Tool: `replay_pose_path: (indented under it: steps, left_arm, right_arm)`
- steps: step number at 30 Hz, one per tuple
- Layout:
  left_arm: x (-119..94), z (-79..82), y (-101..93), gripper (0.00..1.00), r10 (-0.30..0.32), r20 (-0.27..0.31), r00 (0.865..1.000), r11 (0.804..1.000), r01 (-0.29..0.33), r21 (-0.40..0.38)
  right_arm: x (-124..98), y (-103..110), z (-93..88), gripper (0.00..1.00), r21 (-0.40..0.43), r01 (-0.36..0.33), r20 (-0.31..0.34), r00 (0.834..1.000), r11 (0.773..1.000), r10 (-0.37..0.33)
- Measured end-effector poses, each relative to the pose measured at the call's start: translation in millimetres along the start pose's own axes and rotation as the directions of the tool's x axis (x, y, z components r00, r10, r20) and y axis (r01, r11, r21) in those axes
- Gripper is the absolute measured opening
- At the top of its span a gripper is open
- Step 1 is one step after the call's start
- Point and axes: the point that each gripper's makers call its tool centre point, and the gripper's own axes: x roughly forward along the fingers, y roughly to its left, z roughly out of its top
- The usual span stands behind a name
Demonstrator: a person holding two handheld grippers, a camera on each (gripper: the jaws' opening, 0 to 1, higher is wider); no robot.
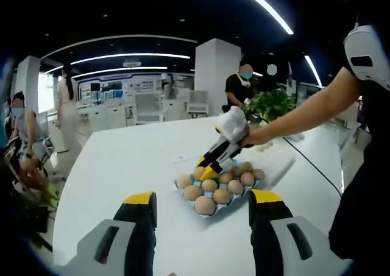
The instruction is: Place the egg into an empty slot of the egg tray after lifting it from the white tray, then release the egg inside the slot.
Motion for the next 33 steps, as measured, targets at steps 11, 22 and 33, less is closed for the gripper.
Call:
replay_pose_path:
  steps: [11, 22, 33]
  left_arm:
    - [-1, 2.0, -0.7, 0.61, -0.002, 0.000, 1.000, 1.000, 0.002, 0.008]
    - [0, 6.6, -3.0, 0.61, -0.007, 0.003, 1.000, 1.000, 0.007, 0.020]
    - [3, 10.2, -7.3, 0.61, -0.017, 0.011, 1.000, 1.000, 0.017, 0.026]
  right_arm:
    - [-2, -3, 2.0, 0.35, -0.075, 0.016, 0.027, 1.000, 0.997, -0.014]
    - [-17, 7, 14.2, 0.37, -0.073, -0.003, 0.089, 0.996, 0.997, 0.009]
    - [-36, 5, 13.3, 0.34, -0.056, 0.017, 0.123, 0.992, 0.998, -0.010]
